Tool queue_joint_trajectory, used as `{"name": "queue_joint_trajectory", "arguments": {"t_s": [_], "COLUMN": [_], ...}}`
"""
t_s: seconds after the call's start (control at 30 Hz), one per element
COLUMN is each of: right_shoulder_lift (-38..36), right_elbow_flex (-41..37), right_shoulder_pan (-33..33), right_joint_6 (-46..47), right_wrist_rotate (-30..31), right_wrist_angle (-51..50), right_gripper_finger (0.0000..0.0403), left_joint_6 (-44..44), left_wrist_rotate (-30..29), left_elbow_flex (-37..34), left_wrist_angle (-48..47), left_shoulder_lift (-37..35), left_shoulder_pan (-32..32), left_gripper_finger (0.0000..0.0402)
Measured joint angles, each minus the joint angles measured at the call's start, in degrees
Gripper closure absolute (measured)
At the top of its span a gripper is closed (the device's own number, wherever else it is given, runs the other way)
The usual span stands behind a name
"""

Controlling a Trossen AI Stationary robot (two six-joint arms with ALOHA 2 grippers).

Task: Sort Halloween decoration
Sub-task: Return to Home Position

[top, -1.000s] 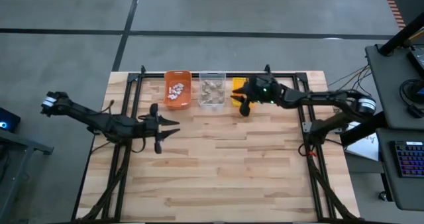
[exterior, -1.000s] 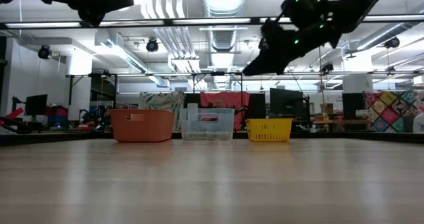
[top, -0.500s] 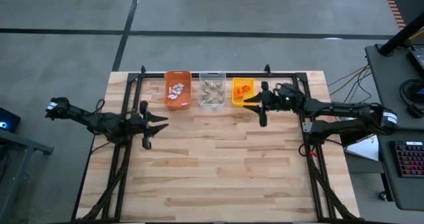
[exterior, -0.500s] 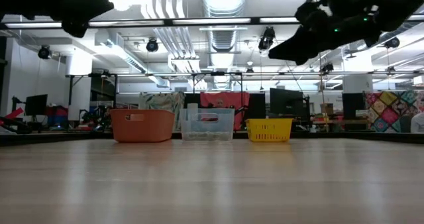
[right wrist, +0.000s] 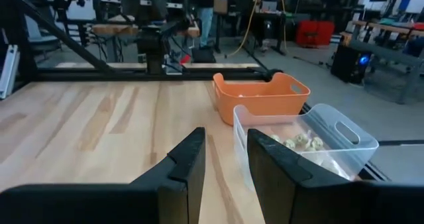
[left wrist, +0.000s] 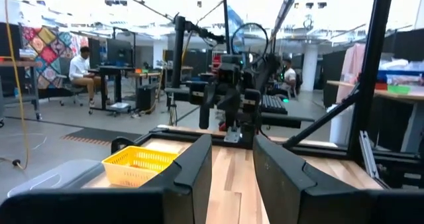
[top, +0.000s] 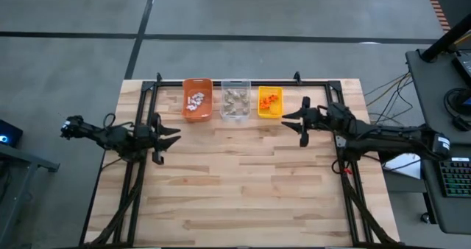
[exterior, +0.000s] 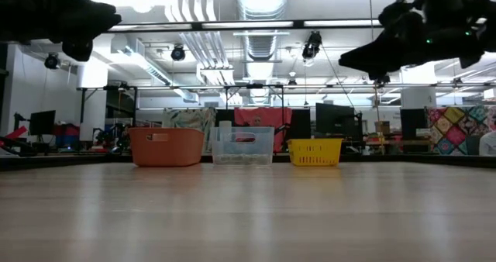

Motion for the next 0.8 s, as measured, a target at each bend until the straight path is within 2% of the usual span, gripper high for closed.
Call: {"name": "queue_joint_trajectory", "arguments": {"t_s": [0.17,0.47,0.8], "right_shoulder_lift": [-5.33,-13.03,-16.25], "right_elbow_flex": [-3.50,-7.32,-9.36], "right_shoulder_pan": [0.00,0.00,0.00], "right_joint_6": [1.09,1.52,0.70], "right_wrist_rotate": [0.00,0.07,0.13], "right_wrist_angle": [0.17,0.21,0.17], "right_gripper_finger": [0.0298,0.0298,0.0298], "left_joint_6": [1.10,-2.09,-5.11], "left_wrist_rotate": [-0.12,-0.19,-0.98], "left_elbow_flex": [-1.80,-4.65,-4.88], "left_wrist_angle": [0.13,2.35,-2.89], "left_shoulder_lift": [-4.82,-4.76,-3.64], "left_shoulder_pan": [0.08,0.50,0.45], "left_gripper_finger": [0.0308,0.0308,0.0308]}}
